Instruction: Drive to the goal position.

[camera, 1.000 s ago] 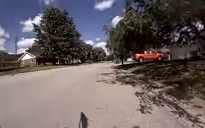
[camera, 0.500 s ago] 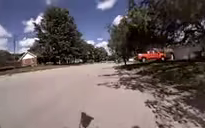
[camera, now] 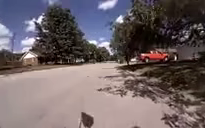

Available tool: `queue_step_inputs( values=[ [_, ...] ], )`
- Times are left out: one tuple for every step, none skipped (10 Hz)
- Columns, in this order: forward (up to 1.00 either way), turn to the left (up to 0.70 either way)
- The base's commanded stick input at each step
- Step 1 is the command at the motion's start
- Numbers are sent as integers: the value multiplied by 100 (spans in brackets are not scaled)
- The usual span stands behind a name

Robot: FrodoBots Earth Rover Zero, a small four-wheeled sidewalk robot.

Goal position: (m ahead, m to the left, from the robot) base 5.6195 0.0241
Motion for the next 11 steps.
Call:
queue_step_inputs(
  values=[
    [85,0],
    [85,0],
    [85,0],
    [85,0],
    [85,0],
    [85,-7],
    [85,-25],
    [85,-34],
    [85,-34],
    [85,-34],
    [85,-27]
  ],
)
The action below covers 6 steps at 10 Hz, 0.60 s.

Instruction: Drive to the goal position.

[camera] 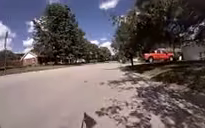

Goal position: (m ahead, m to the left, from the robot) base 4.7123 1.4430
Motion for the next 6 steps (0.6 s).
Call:
queue_step_inputs(
  values=[
    [85,-10],
    [85,0],
    [85,0],
    [85,0],
    [85,0],
    [85,0]
  ],
)
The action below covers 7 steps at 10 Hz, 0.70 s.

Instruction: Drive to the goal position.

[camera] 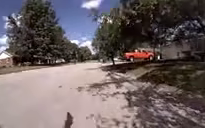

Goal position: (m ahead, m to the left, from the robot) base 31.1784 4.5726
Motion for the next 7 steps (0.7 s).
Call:
queue_step_inputs(
  values=[
    [85,0],
    [85,0],
    [85,0],
    [85,0],
    [85,0],
    [85,0],
    [85,0]
  ],
)
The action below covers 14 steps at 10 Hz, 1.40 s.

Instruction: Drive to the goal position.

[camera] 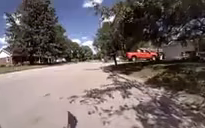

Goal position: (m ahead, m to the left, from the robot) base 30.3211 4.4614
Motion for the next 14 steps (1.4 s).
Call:
queue_step_inputs(
  values=[
    [85,0],
    [85,0],
    [85,0],
    [85,0],
    [85,0],
    [85,0],
    [85,0],
    [85,0],
    [85,0],
    [85,0],
    [85,0],
    [85,-5],
    [85,-23],
    [85,-33]
  ],
)
